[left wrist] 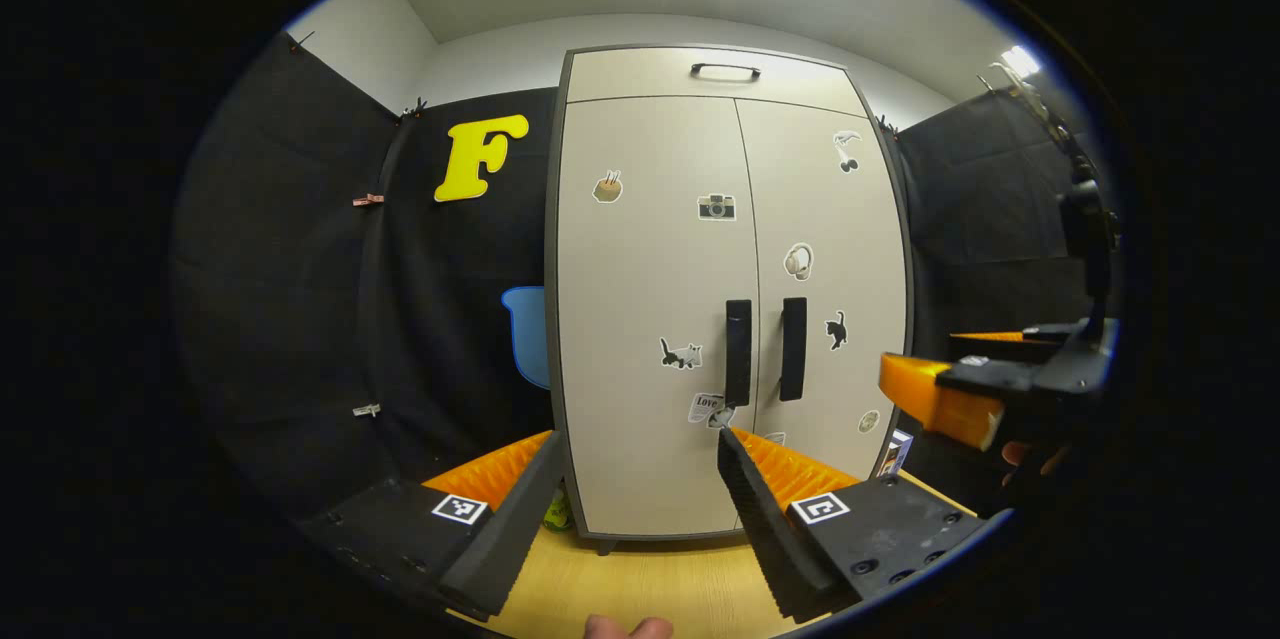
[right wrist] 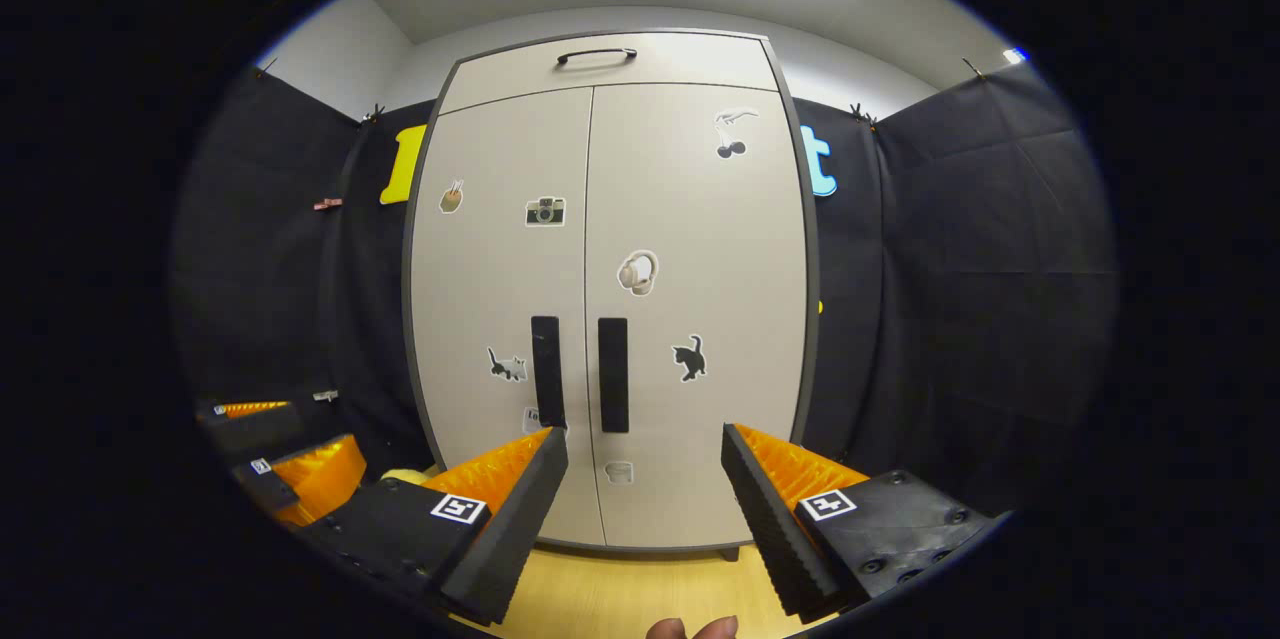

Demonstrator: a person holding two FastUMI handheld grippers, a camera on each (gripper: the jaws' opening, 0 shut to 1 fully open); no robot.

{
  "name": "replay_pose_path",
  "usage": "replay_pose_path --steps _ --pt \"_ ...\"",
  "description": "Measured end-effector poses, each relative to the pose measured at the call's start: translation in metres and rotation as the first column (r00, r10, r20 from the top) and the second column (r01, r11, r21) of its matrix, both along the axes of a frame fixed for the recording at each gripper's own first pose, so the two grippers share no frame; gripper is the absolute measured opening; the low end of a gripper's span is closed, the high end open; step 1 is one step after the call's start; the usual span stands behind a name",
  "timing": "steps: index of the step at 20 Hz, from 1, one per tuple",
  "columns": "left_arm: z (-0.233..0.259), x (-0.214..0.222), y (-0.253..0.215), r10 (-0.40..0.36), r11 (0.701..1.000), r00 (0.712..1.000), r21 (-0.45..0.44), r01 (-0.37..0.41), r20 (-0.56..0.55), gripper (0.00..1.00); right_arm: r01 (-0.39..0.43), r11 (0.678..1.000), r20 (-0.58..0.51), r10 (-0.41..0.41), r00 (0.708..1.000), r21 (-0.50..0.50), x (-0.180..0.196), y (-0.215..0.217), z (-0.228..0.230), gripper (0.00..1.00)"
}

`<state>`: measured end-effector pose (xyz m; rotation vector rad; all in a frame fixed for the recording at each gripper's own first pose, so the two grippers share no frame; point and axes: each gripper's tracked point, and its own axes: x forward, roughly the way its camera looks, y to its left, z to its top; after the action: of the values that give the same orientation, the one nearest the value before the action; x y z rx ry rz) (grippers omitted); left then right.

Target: Open the right door of the double-door shoe cabinet with the right hand, and open the left door with the left hand.

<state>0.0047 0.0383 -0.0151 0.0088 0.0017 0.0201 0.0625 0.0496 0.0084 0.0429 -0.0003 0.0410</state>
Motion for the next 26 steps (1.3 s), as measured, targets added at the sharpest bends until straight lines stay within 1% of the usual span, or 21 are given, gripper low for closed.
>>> replay_pose_path --steps 4,8,11,14,16,17,18,19,21,23,24,25,26 --pt "-0.01 0.004 0.008 -0.002 1.0 1.0 -0.006 0.002 -0.018 0.94 0.02 1.0 0.016 -0.02 1.0 0.013 0.053 0.008 -0.002 0.98" --pt "-0.019 0.01 0.018 0.002 1.0 0.999 -0.009 -0.002 -0.034 0.95 0.033 0.999 -0.009 -0.033 0.999 -0.004 0.103 0.014 -0.022 0.98" --pt "-0.024 0.014 0.024 0.006 1.0 0.999 -0.014 -0.007 -0.045 0.94 0.029 1.0 -0.04 -0.028 0.999 0.01 0.13 0.02 -0.039 0.98" --pt "-0.029 0.016 0.029 0.011 1.0 0.998 -0.017 -0.012 -0.055 0.94 0.032 0.999 -0.031 -0.032 0.999 0.005 0.153 0.023 -0.043 0.97" --pt "-0.033 0.017 0.032 0.02 1.0 0.998 -0.019 -0.021 -0.062 0.94 0.032 0.999 -0.027 -0.032 0.999 -0.005 0.166 0.027 -0.047 0.88" --pt "-0.035 0.016 0.034 0.026 0.999 0.998 -0.021 -0.027 -0.066 0.94 0.03 0.999 -0.031 -0.03 0.999 -0.013 0.171 0.029 -0.048 0.85" --pt "-0.036 0.015 0.035 0.029 0.999 0.997 -0.022 -0.03 -0.067 0.94 0.035 0.999 -0.036 -0.036 0.999 -0.019 0.176 0.03 -0.052 0.84" --pt "-0.035 0.015 0.036 0.032 0.999 0.997 -0.022 -0.034 -0.066 0.94 0.043 0.999 -0.039 -0.044 0.998 -0.021 0.179 0.03 -0.053 0.63" --pt "-0.037 0.014 0.039 0.041 0.999 0.997 -0.022 -0.043 -0.067 0.94 0.046 0.999 -0.038 -0.046 0.998 -0.009 0.182 0.033 -0.052 0.42" --pt "-0.038 0.013 0.042 0.052 0.998 0.996 -0.026 -0.054 -0.07 0.94 0.047 0.999 -0.04 -0.047 0.998 0.002 0.171 0.034 -0.051 0.4" --pt "-0.039 0.013 0.043 0.057 0.998 0.996 -0.028 -0.059 -0.071 0.94 0.043 0.999 -0.041 -0.043 0.998 0.007 0.18 0.033 -0.051 0.36" --pt "-0.039 0.012 0.044 0.06 0.998 0.996 -0.028 -0.063 -0.072 0.94 0.043 0.999 -0.042 -0.042 0.998 0.006 0.181 0.033 -0.051 0.36" --pt "-0.039 0.01 0.046 0.066 0.997 0.995 -0.028 -0.069 -0.072 0.94 0.046 0.999 -0.042 -0.046 0.998 0.006 0.18 0.033 -0.051 0.31"
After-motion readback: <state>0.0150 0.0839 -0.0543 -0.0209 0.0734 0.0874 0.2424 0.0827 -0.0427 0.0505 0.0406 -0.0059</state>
